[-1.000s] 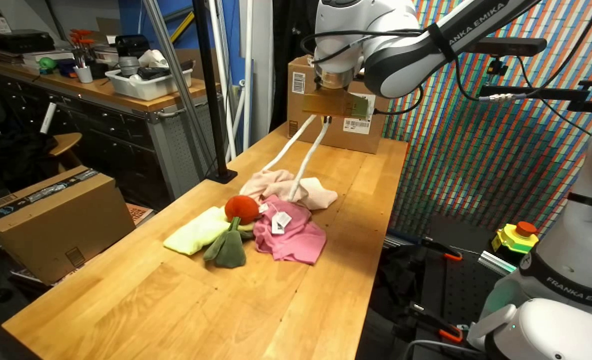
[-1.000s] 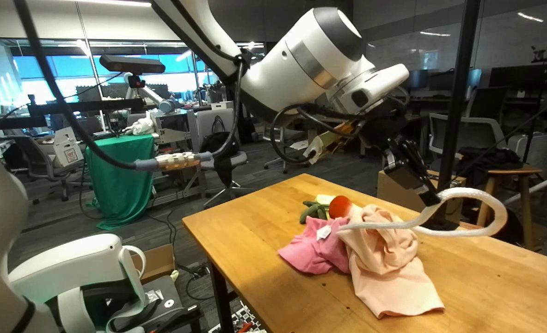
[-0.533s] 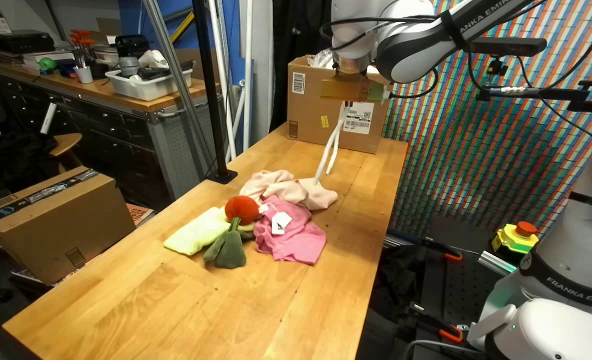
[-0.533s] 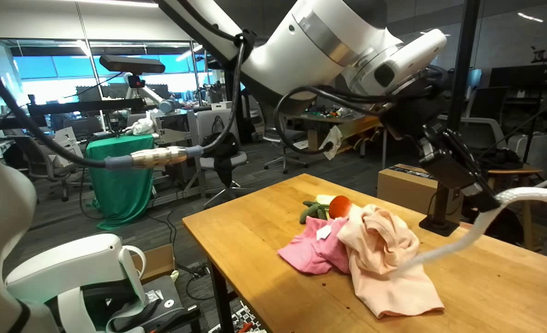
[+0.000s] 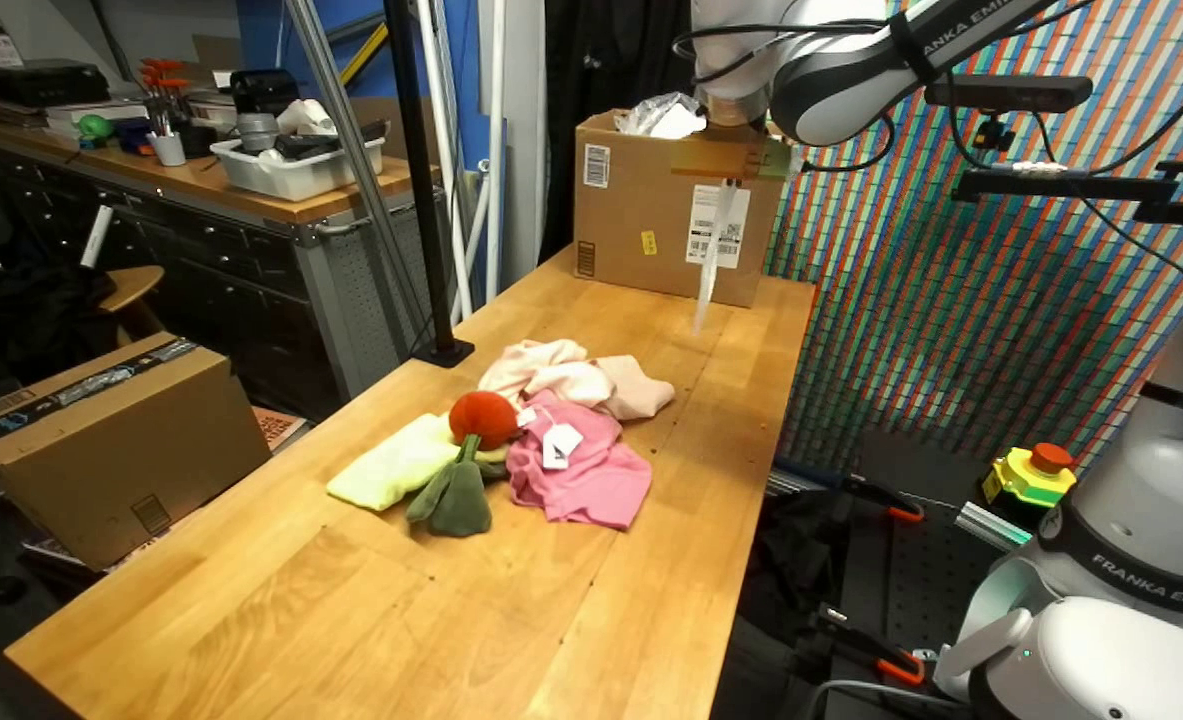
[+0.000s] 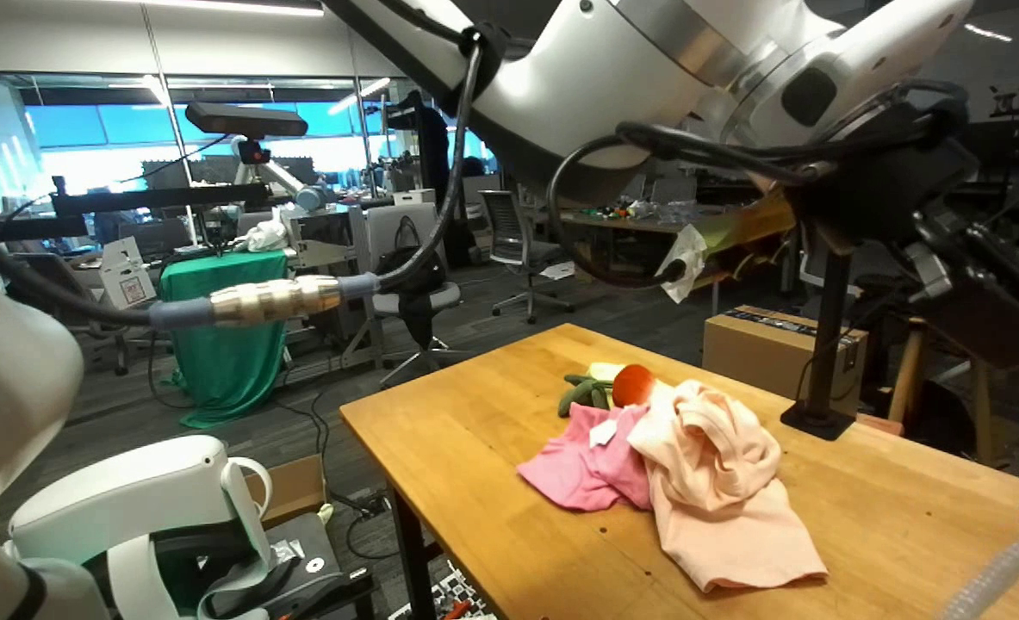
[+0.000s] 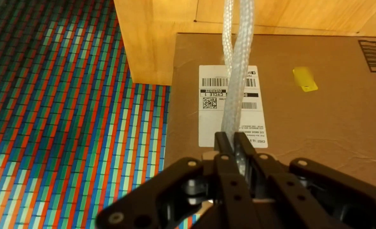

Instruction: Spread the pile - put the white string on the right, the plush toy on the left and spread the cloths to the sides

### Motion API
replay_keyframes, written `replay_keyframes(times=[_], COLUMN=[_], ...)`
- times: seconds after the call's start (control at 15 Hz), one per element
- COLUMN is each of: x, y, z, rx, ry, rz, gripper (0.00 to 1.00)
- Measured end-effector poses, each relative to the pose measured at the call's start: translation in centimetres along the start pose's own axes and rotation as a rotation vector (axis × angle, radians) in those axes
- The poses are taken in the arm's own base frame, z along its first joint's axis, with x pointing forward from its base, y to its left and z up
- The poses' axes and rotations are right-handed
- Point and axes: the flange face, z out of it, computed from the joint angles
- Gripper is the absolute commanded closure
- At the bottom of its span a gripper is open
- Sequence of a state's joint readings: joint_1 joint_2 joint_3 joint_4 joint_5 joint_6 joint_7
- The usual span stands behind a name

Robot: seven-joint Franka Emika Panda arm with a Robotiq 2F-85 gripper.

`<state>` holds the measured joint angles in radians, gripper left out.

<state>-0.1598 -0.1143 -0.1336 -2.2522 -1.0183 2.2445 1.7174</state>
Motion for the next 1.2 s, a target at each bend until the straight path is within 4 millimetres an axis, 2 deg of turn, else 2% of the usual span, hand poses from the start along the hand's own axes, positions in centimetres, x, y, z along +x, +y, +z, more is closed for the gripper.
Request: replay_keyframes(times=[0.33, 0.67, 0.73, 0.8, 0.93, 1.2], x=[2.2, 2.2, 2.0, 1.8, 1.4, 1.0], y=[0.8, -0.2, -0.5, -0.9, -1.4, -1.9], z=[1.2, 1.4, 1.5, 1.6, 1.9, 2.7], rx=[-0.023, 0.066, 0.089, 0.109, 0.133, 0.128], ry=[0.008, -0.023, -0.035, -0.047, -0.073, -0.097], rz=[0.037, 0.011, 0.003, -0.005, -0.018, -0.041], gripper=[0.91, 0.91, 0.88, 0.65, 0.60, 0.32])
